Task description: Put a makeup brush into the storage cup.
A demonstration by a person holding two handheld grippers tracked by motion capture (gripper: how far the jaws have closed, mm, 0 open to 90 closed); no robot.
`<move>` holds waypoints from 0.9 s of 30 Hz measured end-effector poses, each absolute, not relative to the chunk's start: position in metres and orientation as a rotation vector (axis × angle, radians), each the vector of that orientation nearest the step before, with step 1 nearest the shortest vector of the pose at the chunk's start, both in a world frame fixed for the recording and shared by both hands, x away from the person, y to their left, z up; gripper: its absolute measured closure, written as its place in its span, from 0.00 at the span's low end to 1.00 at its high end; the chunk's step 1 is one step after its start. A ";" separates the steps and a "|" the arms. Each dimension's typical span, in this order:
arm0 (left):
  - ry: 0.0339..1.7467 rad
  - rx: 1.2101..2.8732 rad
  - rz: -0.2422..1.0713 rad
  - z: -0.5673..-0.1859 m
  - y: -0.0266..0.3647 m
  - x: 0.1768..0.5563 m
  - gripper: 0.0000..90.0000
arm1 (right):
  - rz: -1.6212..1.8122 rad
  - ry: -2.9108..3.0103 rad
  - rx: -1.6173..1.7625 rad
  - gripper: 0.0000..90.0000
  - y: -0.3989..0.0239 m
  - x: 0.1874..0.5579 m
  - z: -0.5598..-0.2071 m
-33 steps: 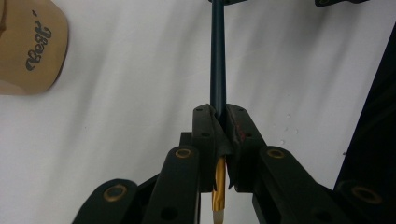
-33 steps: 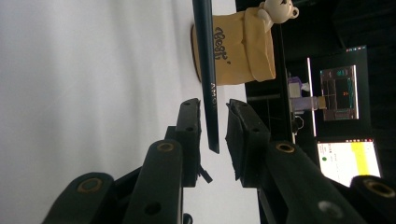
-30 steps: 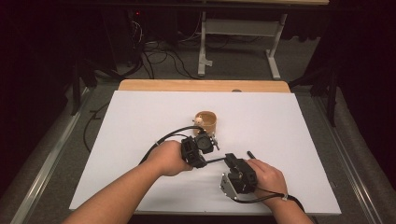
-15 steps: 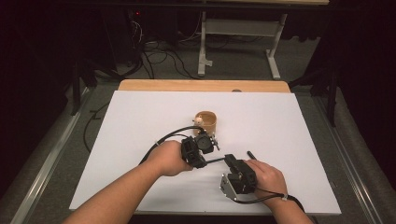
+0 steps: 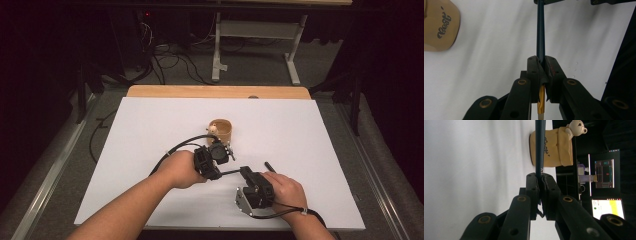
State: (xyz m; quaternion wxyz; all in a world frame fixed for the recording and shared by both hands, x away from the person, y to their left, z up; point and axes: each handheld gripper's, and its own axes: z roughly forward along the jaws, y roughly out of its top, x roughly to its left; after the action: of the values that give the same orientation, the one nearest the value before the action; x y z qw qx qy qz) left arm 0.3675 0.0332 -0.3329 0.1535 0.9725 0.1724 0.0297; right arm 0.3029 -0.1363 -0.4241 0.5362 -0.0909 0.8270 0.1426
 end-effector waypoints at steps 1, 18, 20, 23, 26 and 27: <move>0.494 2.790 0.085 -0.333 0.033 0.368 0.92 | 0.339 1.969 -0.217 0.97 -0.136 0.303 -0.424; 0.509 2.796 0.070 -0.333 0.032 0.369 0.91 | 0.338 1.976 -0.219 0.97 -0.136 0.303 -0.424; 0.513 2.793 0.065 -0.332 0.033 0.369 0.91 | 0.339 1.977 -0.219 0.97 -0.136 0.303 -0.424; 0.524 2.797 0.063 -0.332 0.034 0.370 0.86 | 0.342 1.986 -0.222 0.97 -0.137 0.304 -0.424; 0.537 2.802 0.073 -0.332 0.035 0.371 0.81 | 0.332 1.978 -0.215 0.97 -0.137 0.303 -0.424; 0.539 2.801 0.075 -0.331 0.036 0.371 0.78 | 0.345 1.979 -0.217 0.97 -0.137 0.304 -0.425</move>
State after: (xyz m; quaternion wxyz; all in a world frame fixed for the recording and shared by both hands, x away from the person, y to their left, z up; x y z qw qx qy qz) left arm 0.3708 0.0359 -0.3314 0.1436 0.9715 0.1870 0.0262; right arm 0.3039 -0.1371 -0.4248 0.5316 -0.0911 0.8295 0.1447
